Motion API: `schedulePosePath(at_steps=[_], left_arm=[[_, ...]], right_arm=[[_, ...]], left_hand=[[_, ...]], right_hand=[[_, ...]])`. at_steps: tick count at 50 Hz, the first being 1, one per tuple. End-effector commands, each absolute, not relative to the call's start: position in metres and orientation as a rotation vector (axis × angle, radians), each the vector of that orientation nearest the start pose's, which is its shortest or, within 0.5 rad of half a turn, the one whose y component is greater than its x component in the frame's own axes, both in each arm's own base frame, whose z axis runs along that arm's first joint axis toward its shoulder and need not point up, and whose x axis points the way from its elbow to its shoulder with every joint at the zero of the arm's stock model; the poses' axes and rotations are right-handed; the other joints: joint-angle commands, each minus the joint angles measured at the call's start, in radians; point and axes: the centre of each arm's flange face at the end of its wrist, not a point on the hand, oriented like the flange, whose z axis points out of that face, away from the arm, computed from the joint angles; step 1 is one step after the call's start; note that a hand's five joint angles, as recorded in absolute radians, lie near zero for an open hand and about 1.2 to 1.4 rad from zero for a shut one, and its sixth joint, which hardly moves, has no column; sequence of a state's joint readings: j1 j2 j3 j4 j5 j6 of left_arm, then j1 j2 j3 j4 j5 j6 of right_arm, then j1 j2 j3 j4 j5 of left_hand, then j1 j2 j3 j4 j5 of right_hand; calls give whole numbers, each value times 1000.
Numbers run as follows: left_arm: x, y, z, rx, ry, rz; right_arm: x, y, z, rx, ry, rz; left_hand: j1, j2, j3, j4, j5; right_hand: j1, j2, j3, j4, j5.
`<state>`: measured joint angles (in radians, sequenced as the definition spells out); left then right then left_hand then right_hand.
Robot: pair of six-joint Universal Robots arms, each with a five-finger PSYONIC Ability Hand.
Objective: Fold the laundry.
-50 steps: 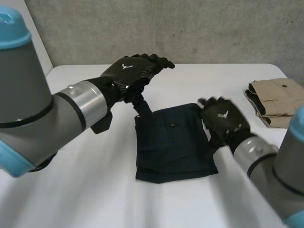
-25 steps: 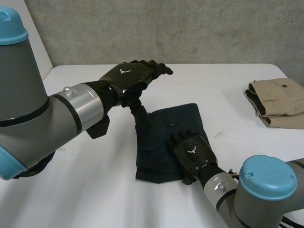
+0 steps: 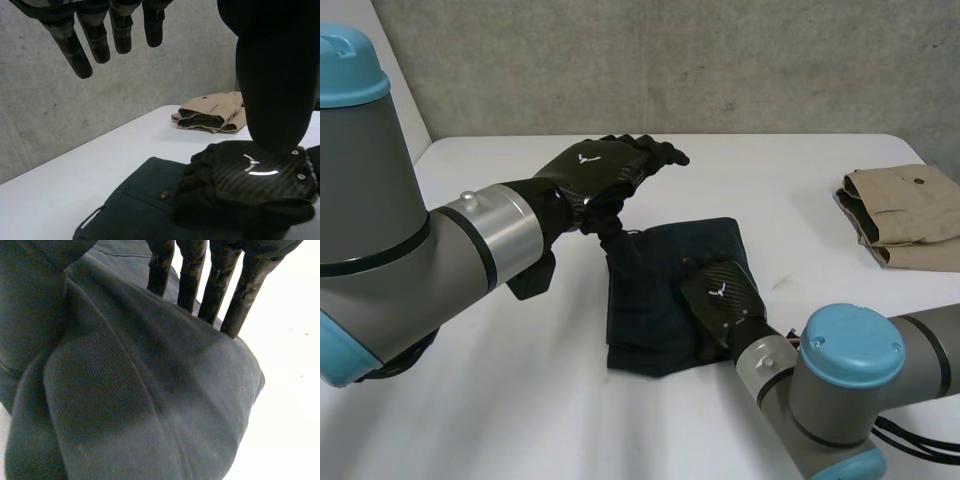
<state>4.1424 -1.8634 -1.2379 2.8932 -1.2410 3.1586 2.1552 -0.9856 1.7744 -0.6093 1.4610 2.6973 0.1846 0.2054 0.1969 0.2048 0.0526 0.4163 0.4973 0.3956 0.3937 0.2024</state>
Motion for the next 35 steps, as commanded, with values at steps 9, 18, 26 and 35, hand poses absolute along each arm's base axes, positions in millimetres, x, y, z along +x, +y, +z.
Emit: schedulePosePath(at_steps=[9, 18, 26, 35], left_arm=[[-325, -208, 293, -856, -1872, 1500], [-325, -209, 293, -843, -1872, 1497], [-325, -209, 291, -839, -1878, 1492], [-325, -210, 290, -837, -1882, 1489]], right_arm=[[327, -246, 107, -1179, 1936, -1955], [332, -258, 118, -1168, 1926, -1975], [295, -306, 125, -1112, 2109, -1963], [243, -355, 135, -1140, 2188, -2059]], left_hand=[[23, 2, 11, 3, -19], [23, 2, 11, 3, -19], [26, 5, 14, 6, -17], [26, 5, 14, 6, -17]], right_hand=[[573, 492, 593, 595, 612], [980, 899, 1001, 1003, 1019], [980, 899, 1001, 1003, 1019], [980, 899, 1001, 1003, 1019]])
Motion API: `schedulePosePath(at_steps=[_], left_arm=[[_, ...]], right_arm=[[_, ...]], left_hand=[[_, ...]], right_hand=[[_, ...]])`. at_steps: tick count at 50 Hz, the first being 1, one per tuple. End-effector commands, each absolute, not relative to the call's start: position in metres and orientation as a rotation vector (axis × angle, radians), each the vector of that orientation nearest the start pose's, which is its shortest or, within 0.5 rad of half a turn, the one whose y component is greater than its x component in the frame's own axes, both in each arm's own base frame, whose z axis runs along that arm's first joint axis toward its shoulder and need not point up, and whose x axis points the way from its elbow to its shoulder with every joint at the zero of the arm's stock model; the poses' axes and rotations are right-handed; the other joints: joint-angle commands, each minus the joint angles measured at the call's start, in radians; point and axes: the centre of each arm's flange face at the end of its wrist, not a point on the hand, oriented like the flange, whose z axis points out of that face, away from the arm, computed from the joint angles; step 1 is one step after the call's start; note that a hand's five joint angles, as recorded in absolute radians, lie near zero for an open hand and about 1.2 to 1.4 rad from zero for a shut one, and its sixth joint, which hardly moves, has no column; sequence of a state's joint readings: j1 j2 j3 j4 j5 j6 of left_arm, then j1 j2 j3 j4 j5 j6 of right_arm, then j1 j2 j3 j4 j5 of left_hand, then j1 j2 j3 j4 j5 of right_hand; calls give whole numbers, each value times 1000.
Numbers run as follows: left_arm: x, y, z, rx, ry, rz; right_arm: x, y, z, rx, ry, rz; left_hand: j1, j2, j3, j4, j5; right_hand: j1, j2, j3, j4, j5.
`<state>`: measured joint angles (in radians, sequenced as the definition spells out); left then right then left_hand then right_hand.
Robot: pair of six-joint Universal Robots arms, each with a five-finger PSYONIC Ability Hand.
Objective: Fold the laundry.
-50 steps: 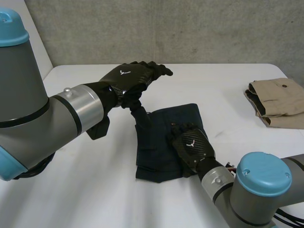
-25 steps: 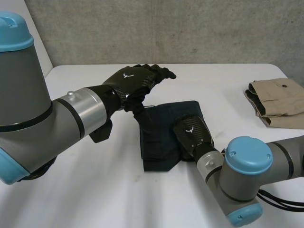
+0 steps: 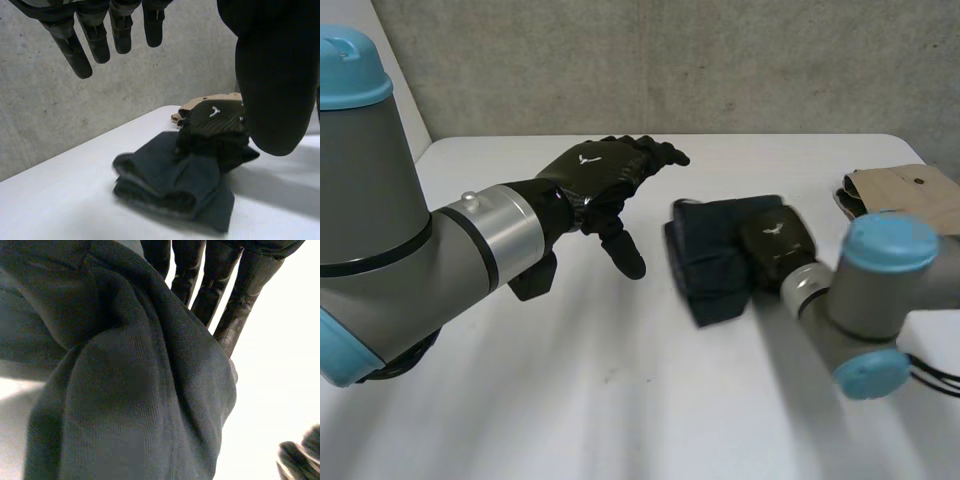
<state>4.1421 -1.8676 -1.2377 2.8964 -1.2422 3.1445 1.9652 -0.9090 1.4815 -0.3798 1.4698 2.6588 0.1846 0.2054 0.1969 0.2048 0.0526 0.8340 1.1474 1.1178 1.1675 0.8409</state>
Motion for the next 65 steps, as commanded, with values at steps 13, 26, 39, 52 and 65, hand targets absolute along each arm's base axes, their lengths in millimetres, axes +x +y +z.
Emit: schedulePosePath(at_steps=[13, 26, 39, 52, 65], left_arm=[[-326, -214, 286, -828, -1892, 1501], [-326, -216, 285, -818, -1899, 1505], [-326, -220, 283, -800, -1893, 1544], [-328, -224, 271, -782, -1923, 1505], [-329, -225, 268, -782, -1933, 1497]], right_arm=[[225, -420, 159, -1181, 1988, -2236], [192, -499, 283, -935, 1604, -2732], [113, -528, 245, -1020, 1774, -2564], [42, -516, 139, -1154, 2095, -2304], [28, -503, 143, -1267, 2223, -2321]], left_hand=[[26, 5, 14, 6, -17], [26, 5, 14, 6, -17], [26, 5, 14, 6, -17], [26, 5, 14, 6, -17], [26, 5, 14, 6, -17]], right_hand=[[562, 249, 279, 229, 381], [562, 249, 279, 229, 381], [562, 249, 279, 229, 381], [562, 249, 279, 229, 381], [125, -188, -158, -208, -56]])
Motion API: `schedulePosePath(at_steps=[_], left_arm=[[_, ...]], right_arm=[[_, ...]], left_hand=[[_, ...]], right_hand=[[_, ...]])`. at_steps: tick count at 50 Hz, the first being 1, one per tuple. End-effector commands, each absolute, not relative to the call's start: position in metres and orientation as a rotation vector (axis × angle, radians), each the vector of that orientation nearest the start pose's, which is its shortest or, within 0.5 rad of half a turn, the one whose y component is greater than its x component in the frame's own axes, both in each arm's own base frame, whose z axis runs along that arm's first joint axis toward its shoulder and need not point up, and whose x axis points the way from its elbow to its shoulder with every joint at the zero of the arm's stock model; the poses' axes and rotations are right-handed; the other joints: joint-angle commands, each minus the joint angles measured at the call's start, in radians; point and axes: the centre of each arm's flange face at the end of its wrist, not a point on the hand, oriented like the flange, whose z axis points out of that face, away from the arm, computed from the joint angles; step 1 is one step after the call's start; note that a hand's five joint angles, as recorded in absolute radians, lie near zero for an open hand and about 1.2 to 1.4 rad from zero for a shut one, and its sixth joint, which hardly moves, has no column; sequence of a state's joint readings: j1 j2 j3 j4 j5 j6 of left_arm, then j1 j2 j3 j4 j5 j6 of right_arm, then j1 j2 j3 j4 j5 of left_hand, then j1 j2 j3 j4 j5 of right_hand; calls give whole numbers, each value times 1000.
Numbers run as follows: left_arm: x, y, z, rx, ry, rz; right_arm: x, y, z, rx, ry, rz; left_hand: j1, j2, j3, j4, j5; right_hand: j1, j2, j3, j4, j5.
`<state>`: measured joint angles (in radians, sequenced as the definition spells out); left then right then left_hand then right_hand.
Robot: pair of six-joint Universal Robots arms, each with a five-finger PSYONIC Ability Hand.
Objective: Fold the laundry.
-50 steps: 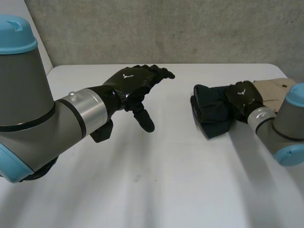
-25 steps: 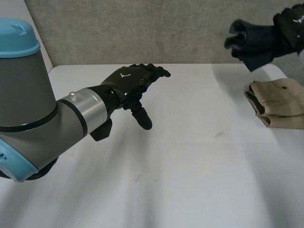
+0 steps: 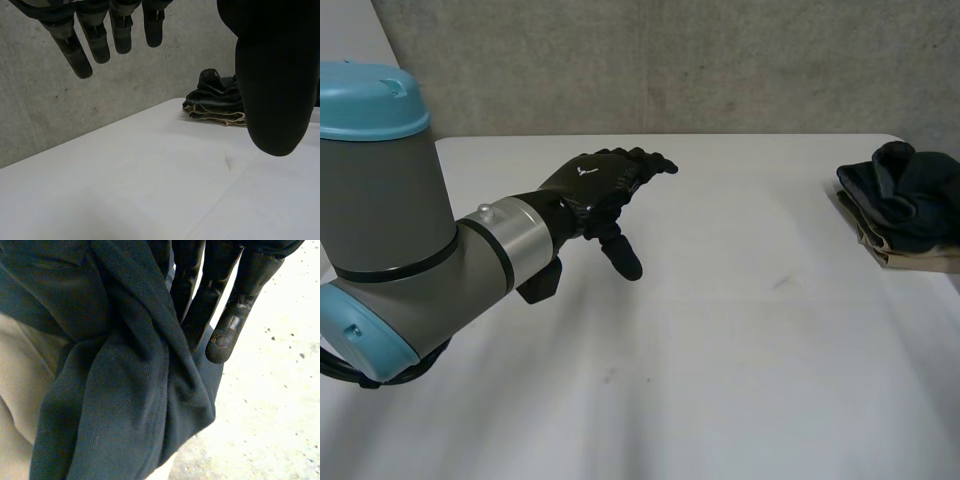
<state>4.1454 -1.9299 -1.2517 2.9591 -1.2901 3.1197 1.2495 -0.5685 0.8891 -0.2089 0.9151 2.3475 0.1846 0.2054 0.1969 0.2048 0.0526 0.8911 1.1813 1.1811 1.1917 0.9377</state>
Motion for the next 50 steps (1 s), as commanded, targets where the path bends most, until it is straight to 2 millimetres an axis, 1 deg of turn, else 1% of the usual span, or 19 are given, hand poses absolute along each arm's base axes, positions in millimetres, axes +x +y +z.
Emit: schedulePosePath(at_steps=[1, 3, 6, 7, 10, 11, 13, 15, 18, 22, 23, 24, 26, 27, 30, 31, 35, 39, 50], left_arm=[[-328, -226, 269, -781, -1932, 1500], [-328, -226, 270, -779, -1930, 1504], [-327, -225, 272, -778, -1923, 1511], [-327, -225, 273, -775, -1923, 1513], [-326, -224, 276, -774, -1915, 1521], [-326, -224, 277, -774, -1912, 1524], [-325, -222, 285, -771, -1894, 1546], [-324, -220, 290, -769, -1882, 1558], [-321, -218, 301, -758, -1860, 1597], [-312, -215, 319, -712, -1853, 1688], [-309, -215, 323, -698, -1853, 1712], [-306, -215, 328, -682, -1855, 1742], [-296, -218, 337, -622, -1873, 1815], [-291, -221, 340, -595, -1887, 1844], [-271, -232, 347, -500, -1945, 1932], [-266, -234, 347, -485, -1961, 1944], [-252, -237, 339, -469, -2025, 1962], [-245, -238, 326, -462, -2082, 1939], [-244, -242, 311, -441, -2093, 1922]], right_arm=[[26, -502, 146, -1250, 2238, -2327], [26, -498, 156, -1184, 2269, -2334], [27, -493, 176, -1114, 2258, -2365], [29, -488, 196, -1071, 2227, -2398], [34, -480, 224, -987, 2180, -2445], [40, -475, 244, -931, 2137, -2477], [49, -469, 263, -870, 2090, -2499], [67, -459, 284, -795, 2031, -2520], [80, -450, 300, -700, 2002, -2531], [112, -419, 334, -553, 1954, -2541], [130, -401, 348, -517, 1926, -2529], [138, -392, 352, -501, 1918, -2517], [156, -377, 353, -488, 1918, -2467], [174, -363, 348, -490, 1928, -2401], [201, -340, 340, -517, 1942, -2304], [218, -323, 335, -542, 1949, -2251], [245, -290, 316, -585, 1997, -2154], [253, -274, 299, -576, 2063, -2125], [251, -272, 286, -519, 2057, -2178]], left_hand=[[26, 5, 14, 6, -17], [26, 5, 14, 6, -17], [23, 2, 11, 3, -19], [23, 2, 11, 3, -19], [20, -1, 8, 0, -22], [20, -1, 8, 0, -22], [20, -1, 8, 0, -22], [17, -4, 5, -3, -25], [17, -4, 5, -3, -25], [14, -7, 2, -6, -28], [14, -7, 2, -6, -28], [14, -7, 2, -6, -28], [17, -4, 5, -3, -25], [20, -1, 8, 0, -22], [23, 2, 11, 3, -19], [23, 2, 11, 3, -19], [20, -1, 8, 0, -22], [14, -7, 2, -6, -28], [-6, -27, -19, -26, -49]], right_hand=[[-196, -486, -486, -496, -417], [-717, -1007, -1007, -1017, -938], [-717, -1007, -1007, -1017, -938], [-717, -1007, -1007, -1017, -938], [-717, -1007, -1007, -1017, -938], [-717, -1007, -1007, -1017, -938], [-717, -1007, -1007, -1017, -938], [-717, -1007, -1007, -1017, -938], [-717, -1007, -1007, -1017, -938], [-717, -1007, -1007, -1017, -938], [-717, -1007, -1007, -1017, -938], [-717, -1007, -1007, -1017, -938], [-717, -1007, -1007, -1017, -938], [-717, -1007, -1007, -1017, -938], [-717, -1007, -1007, -1017, -938], [-717, -1007, -1007, -1017, -938], [-717, -1007, -1007, -1017, -938], [-717, -1007, -1007, -1017, -938], [-717, -1007, -1007, -1017, -938]])
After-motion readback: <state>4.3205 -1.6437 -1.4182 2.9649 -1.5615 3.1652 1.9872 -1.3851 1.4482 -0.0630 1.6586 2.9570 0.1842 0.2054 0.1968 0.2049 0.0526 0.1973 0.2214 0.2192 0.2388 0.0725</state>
